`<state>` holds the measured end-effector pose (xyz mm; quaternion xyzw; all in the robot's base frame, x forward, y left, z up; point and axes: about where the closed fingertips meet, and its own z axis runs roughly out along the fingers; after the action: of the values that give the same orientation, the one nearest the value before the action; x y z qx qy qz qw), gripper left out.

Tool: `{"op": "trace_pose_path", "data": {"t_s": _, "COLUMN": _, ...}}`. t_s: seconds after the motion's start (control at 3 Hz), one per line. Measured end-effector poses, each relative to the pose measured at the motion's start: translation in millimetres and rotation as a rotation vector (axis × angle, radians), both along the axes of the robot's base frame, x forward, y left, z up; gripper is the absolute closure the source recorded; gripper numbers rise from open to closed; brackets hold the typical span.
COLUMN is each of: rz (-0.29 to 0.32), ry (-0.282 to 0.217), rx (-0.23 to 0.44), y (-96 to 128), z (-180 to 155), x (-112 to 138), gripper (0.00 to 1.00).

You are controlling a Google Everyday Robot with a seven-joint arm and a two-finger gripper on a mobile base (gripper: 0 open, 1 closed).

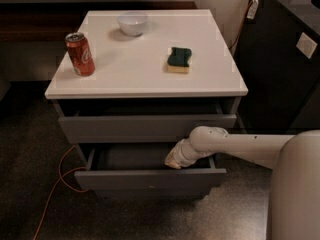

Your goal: Place coke can into middle drawer

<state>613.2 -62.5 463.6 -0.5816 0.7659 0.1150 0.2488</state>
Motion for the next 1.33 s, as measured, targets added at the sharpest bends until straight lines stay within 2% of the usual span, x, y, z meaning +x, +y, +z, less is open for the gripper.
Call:
{"op": "trace_pose_path", "data": {"t_s": 0.33, "rz": 0.0, "ry": 0.0, "rx": 0.0, "y": -0.9, "z": 0.0, "x": -4.1, "gripper": 1.0}}
{"op": "trace_pose_path", "data": {"t_s": 1.33, "rz": 0.057, "ry": 0.074, "rx": -0.055, "y": 20.7, "z": -27.5, "x": -19.3, "gripper": 1.0}}
